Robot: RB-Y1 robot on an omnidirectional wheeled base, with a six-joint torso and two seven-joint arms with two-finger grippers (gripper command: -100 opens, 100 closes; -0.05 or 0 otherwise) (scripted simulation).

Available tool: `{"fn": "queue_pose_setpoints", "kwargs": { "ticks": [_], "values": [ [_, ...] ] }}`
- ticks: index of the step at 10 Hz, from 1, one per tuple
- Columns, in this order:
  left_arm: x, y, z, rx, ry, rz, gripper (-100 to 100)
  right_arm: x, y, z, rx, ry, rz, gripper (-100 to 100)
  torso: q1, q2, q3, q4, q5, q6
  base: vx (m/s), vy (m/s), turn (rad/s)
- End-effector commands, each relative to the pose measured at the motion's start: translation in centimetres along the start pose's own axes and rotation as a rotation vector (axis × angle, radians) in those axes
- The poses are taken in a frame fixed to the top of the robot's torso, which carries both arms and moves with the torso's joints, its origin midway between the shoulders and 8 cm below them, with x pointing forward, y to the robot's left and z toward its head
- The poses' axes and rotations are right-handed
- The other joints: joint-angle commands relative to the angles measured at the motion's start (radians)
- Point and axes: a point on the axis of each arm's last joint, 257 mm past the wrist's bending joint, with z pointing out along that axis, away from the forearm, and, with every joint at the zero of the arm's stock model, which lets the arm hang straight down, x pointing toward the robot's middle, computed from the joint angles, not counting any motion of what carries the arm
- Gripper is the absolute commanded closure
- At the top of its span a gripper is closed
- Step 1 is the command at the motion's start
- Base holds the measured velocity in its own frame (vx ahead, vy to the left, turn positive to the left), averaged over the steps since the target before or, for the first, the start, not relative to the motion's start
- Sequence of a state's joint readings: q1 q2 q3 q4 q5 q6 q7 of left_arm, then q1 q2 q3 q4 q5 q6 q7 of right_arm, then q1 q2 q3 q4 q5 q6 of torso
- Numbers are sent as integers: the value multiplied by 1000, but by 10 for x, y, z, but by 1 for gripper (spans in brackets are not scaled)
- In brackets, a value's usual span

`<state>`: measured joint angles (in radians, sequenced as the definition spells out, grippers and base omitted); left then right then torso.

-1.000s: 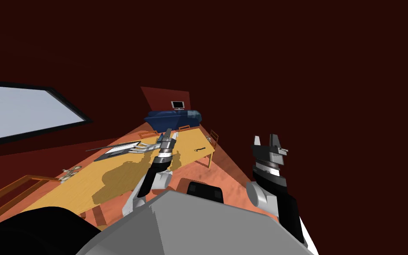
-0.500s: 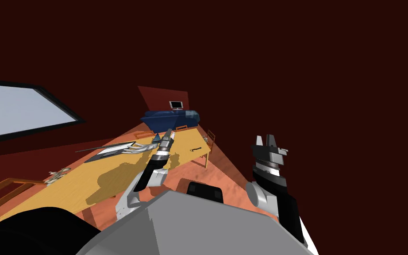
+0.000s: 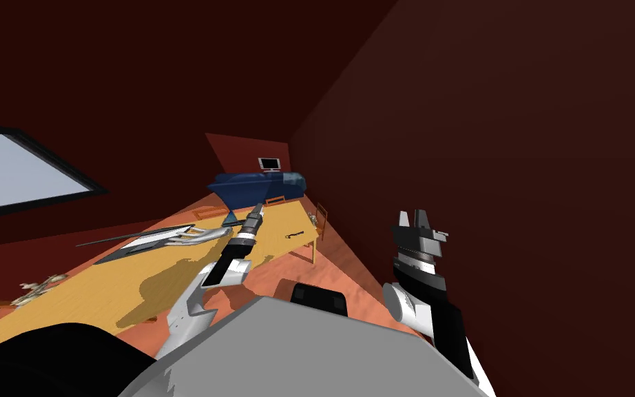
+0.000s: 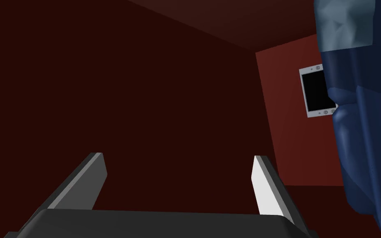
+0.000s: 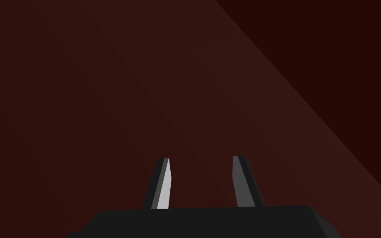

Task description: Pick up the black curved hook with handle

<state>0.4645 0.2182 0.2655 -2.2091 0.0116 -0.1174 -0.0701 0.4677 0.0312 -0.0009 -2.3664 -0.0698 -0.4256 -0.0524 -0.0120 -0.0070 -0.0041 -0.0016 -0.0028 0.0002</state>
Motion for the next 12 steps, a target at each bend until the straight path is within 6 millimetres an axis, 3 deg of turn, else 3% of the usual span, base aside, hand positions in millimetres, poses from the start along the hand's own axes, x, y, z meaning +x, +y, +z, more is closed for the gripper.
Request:
{"fn": "queue_pose_setpoints", "kwargs": {
  "ticks": [1, 2, 3, 4, 5, 7, 10, 11, 12],
  "values": [
    [-15, 29, -4, -82, -15, 26, -100, 0, 0, 0, 0, 0, 0, 0, 0, 0, 0, 0, 0, 0, 111, -195, -62],
    [-26, 49, -7, -143, -26, 38, -100, 0, 0, 0, 0, 0, 0, 0, -1, 0, 0, 0, 0, 0, 120, -179, -79],
    [-26, 53, -7, -159, -25, 38, -100, 0, 0, 0, 0, 0, 0, 0, 0, -1, 0, 0, 0, 0, 85, -110, -33],
    [-36, 73, -11, -213, -38, 46, -100, 0, 0, 0, 0, 0, 0, 0, 4, 1, 1, 0, 1, 0, 67, -79, -66],
    [-36, 75, -12, -223, -38, 46, -100, 0, 0, 0, 0, 0, 0, 0, 6, 2, 1, 0, 1, 0, 43, -61, -33],
    [-58, 118, -26, -348, -65, 54, -100, 0, 0, 0, 0, 0, 0, 0, 6, 4, 2, 1, 1, 0, 82, -120, -86],
    [-68, 145, -38, -437, -79, 52, -100, 0, 0, 0, 0, 0, 0, 0, 5, 0, 0, 0, 1, 0, 110, -98, -37],
    [-78, 166, -50, -500, -94, 48, -100, 0, 0, 0, 0, 0, 0, 0, 7, 1, 0, 0, 1, 0, 100, -60, -73],
    [-78, 169, -52, -513, -94, 48, -100, 0, 0, 0, 0, 0, 0, 0, 8, 1, 1, 0, 2, 0, 81, -44, -37]
  ]
}}
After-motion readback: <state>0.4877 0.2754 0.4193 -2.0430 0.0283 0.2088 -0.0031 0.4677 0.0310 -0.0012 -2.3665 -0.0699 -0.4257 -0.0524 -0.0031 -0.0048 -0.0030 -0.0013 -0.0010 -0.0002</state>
